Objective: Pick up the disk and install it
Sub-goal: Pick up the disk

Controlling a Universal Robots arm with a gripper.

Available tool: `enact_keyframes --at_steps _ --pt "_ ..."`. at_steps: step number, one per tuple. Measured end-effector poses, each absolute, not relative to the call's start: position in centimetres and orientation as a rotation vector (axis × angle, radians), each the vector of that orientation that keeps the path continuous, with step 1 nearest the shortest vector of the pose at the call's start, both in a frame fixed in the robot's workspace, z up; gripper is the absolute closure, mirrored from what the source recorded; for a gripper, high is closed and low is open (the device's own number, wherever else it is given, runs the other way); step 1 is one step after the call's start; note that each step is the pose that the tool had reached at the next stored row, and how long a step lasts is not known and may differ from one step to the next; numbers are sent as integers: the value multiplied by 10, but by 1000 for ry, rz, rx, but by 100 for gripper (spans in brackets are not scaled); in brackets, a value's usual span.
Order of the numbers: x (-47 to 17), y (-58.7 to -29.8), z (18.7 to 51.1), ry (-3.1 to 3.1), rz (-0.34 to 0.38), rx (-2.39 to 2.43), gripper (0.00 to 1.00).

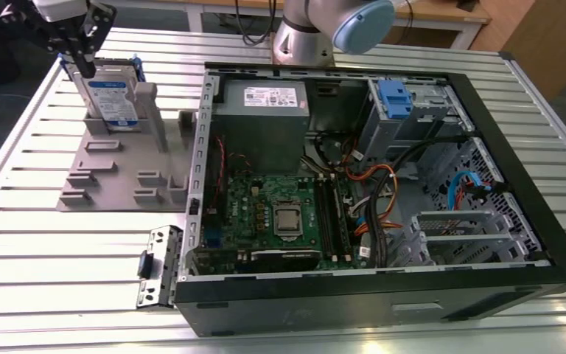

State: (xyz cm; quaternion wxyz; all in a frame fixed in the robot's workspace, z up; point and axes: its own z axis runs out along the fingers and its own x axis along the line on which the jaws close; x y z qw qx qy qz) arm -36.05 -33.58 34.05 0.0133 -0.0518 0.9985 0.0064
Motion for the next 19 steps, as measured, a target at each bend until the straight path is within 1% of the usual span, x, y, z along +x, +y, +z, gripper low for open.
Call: enact_keyframes --at_steps 19 --pt "-361 -336 341 3077 24 -492 90"
